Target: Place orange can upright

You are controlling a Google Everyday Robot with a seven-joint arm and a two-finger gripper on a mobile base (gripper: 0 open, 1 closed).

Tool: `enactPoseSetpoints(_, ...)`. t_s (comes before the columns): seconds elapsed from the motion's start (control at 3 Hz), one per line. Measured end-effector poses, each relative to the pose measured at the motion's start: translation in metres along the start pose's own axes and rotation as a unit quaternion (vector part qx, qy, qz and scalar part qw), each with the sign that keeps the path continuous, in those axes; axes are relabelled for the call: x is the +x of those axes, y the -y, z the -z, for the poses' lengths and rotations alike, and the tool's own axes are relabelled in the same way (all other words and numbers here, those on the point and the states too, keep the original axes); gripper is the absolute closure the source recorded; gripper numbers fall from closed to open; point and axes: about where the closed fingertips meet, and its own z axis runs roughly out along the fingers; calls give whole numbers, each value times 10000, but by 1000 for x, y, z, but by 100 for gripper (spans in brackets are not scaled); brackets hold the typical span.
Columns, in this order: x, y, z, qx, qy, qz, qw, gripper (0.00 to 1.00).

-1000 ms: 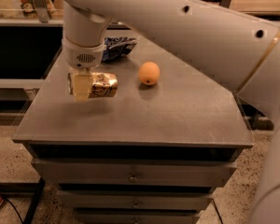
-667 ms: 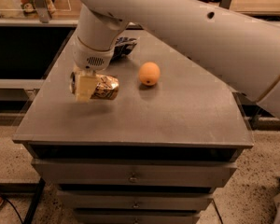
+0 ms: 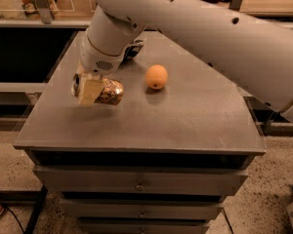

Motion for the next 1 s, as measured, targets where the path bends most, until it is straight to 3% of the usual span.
enactPoseSetpoints(0.33, 4, 1, 5, 221, 336, -294, 9988, 100)
enactPoseSetpoints(0.67, 8, 2, 16, 655, 1013, -811, 9894, 100)
enactPoseSetpoints(1.0, 14, 1, 21, 1003, 1756, -1200, 9719, 100)
